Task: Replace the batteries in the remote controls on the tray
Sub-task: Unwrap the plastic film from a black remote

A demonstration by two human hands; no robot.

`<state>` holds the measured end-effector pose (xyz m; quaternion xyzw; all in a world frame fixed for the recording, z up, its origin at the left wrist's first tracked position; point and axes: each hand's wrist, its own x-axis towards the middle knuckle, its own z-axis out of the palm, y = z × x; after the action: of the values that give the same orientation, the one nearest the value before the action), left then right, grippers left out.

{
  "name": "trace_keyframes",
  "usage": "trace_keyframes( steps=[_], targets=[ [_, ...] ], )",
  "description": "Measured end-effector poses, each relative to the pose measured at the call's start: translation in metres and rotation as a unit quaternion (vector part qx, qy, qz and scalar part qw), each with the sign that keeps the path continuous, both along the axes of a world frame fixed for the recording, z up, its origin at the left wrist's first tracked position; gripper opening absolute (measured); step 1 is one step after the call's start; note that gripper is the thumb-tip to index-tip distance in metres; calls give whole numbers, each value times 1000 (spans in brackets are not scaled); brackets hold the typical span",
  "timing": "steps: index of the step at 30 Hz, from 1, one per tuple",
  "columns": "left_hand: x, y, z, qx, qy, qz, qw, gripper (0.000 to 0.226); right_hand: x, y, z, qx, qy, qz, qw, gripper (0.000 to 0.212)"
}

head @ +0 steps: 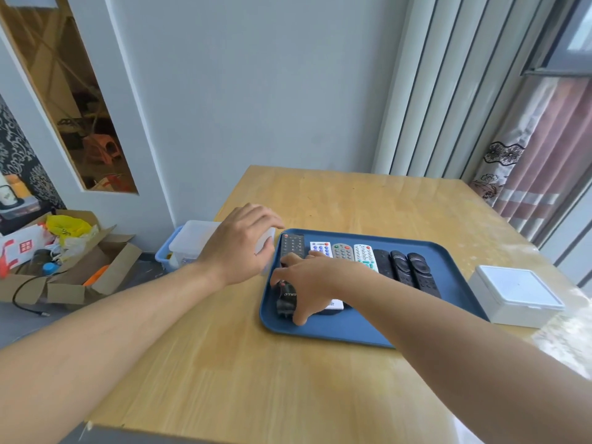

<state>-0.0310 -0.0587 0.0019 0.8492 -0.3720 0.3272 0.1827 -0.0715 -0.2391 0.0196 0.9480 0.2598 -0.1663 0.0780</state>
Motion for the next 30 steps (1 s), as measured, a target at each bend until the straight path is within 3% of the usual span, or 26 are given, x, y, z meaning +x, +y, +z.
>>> trace_keyframes(
  steps=[9, 15, 20, 23, 26, 30],
  targets=[
    [-3, -14, 16, -92, 40, 29, 995, 25, -10, -10, -11, 169, -63, -17, 983, 64],
    [-1, -21, 22, -108, 44, 37, 993, 24, -16, -2, -23, 277, -94, -99, 951, 47],
    [-1, -37, 40, -221, 84, 47, 971, 24, -14, -2, -16, 453, -60, -265, 849, 33],
    [-1, -49, 49, -324, 153, 58, 932, 17, -12, -17, -5, 576, -47, -330, 746, 26],
    [-5, -63, 47, -432, 226, 62, 871, 10, -16, -40, 4, 673, -35, -364, 643, 29],
    [-10, -94, 21, -434, 378, 55, 816, 38, -14, -58, -5, 729, -88, -257, 628, 28]
  ],
)
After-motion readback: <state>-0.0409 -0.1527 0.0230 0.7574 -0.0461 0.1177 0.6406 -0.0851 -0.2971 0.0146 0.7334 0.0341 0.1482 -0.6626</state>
